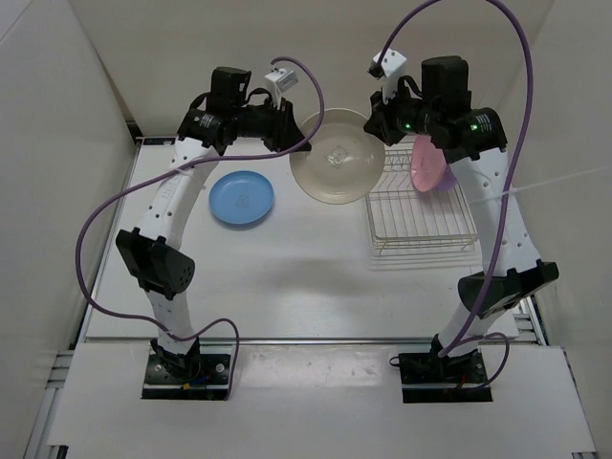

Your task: Unload the plates from the dish rack

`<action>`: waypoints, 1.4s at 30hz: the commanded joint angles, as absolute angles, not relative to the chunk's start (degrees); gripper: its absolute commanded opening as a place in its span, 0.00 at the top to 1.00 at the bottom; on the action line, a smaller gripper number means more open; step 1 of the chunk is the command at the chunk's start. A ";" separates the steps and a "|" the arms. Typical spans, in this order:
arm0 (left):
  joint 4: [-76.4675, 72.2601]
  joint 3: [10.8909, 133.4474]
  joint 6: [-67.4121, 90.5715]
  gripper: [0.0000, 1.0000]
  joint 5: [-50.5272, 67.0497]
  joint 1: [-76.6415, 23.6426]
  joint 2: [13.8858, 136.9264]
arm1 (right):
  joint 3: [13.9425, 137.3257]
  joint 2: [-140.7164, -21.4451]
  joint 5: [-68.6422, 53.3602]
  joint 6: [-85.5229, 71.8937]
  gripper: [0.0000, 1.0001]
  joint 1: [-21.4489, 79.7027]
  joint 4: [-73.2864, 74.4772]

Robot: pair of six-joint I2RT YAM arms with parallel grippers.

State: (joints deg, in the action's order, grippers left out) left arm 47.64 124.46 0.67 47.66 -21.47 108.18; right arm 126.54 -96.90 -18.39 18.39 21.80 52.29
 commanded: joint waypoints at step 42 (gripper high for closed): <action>39.99 90.62 17.75 0.89 47.81 17.04 105.46 | 110.31 -87.90 10.46 18.72 0.07 21.97 42.19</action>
